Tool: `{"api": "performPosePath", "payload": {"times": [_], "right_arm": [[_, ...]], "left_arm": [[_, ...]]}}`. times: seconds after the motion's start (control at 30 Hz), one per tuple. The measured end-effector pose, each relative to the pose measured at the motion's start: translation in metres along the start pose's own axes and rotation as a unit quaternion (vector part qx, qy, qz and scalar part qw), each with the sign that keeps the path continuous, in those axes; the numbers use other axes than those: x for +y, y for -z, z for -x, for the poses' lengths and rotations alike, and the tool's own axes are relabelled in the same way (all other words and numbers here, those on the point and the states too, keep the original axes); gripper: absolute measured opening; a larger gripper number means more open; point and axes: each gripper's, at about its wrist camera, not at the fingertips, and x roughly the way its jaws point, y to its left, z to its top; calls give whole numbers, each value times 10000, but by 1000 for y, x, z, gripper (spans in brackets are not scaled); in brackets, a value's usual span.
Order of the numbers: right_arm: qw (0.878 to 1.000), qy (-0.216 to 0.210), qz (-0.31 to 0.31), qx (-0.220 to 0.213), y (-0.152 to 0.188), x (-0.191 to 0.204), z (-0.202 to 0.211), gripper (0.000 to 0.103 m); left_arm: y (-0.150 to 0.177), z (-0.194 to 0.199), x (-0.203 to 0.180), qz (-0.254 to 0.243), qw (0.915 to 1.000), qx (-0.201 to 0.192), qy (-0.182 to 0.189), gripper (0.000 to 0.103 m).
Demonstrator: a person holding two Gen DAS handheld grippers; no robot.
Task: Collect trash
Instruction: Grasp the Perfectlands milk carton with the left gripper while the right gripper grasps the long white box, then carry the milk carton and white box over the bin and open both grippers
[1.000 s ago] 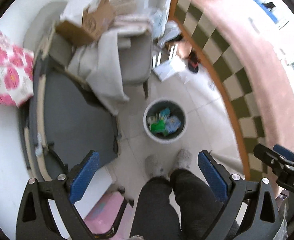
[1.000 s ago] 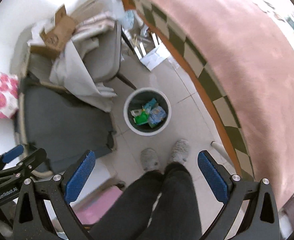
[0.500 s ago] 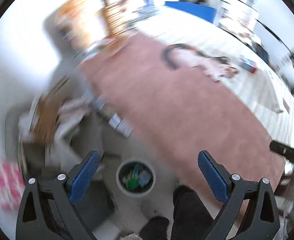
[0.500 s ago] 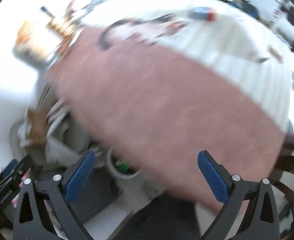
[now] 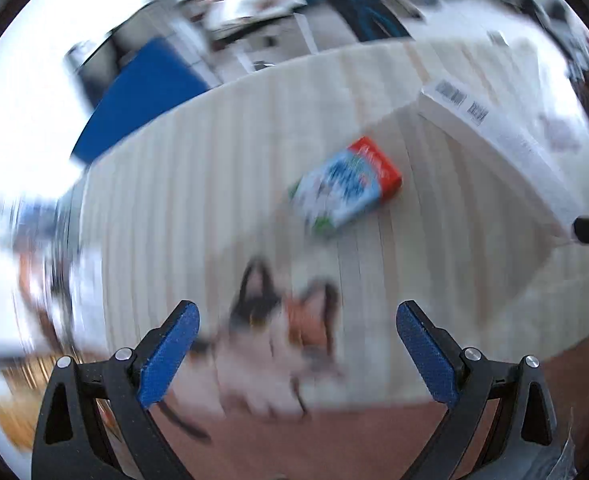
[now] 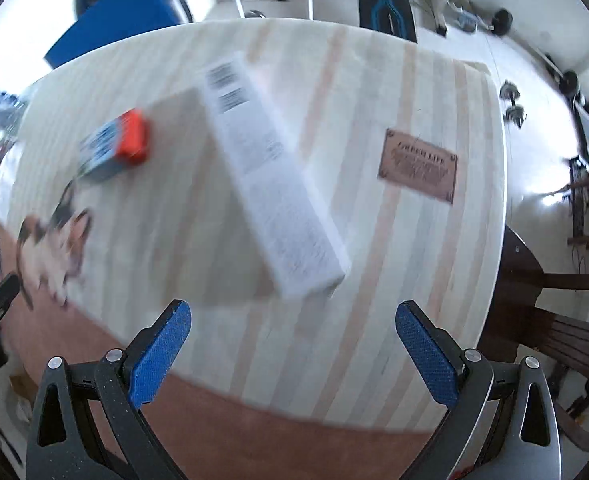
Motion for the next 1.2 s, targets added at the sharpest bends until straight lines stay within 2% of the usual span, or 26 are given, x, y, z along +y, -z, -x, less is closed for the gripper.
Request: {"api": "performPosePath", "payload": {"times": [0.13,0.23,0.3,0.33,0.37,0.4,0.43,0.5,0.53,0.6,0.67,0.77,0.87,0.93,1.03,1.07,1.1,1.2], "right_arm": [[9997,-94,112,209,-33,-2,-25,103],[9983,-445,24,386,-48,-3,-38,103],[9978,-514,40,421,-57,-1,-45,103],[9977,-521,55,422,-61,1,-48,103],[9976,-544,56,431,-64,1,-50,103],[9974,-562,49,446,-67,2,-53,102],[9972,-586,29,466,-69,2,-55,96],[9960,-732,-15,508,-78,-1,-63,84],[9956,-770,-32,528,-79,-1,-66,76],[9964,-701,33,464,-80,2,-66,74],[9975,-570,119,407,-79,6,-65,64],[9975,-548,197,406,-76,9,-65,60],[9975,-524,149,442,-64,10,-65,59],[9971,-576,67,499,-47,9,-65,59],[9949,-798,-81,614,-13,6,-65,59],[9942,-836,-137,662,-2,5,-66,59],[9930,-901,-222,726,15,2,-67,59],[9905,-935,-375,934,59,-3,-69,59]], "left_arm": [[-42,-38,-11,-915,9955,211,98,100],[-54,-59,-19,-1470,9874,438,388,100],[-57,-69,-24,-1747,9814,559,557,99],[-58,-73,-26,-1820,9795,608,614,94],[-58,-77,-27,-1852,9783,668,647,82],[-59,-79,-25,-1807,9784,693,726,79],[-59,-79,-24,-1742,9781,728,872,75],[-58,-79,-19,-1548,9757,795,1335,51],[-55,-79,-18,-1429,9775,786,1336,51],[-47,-80,-12,-1107,9827,779,1260,51],[-39,-85,-2,-542,9856,915,1316,51],[-17,-85,13,479,9820,1017,1516,50],[18,-85,25,1580,9627,1185,1852,50],[54,-81,29,2391,9409,1284,2026,50],[105,-75,23,3278,9061,1458,2244,50],[121,-72,18,3480,8977,1501,2245,50],[143,-67,11,3673,8901,1562,2200,50],[188,-54,-9,3960,8775,1735,2073,50]]}}
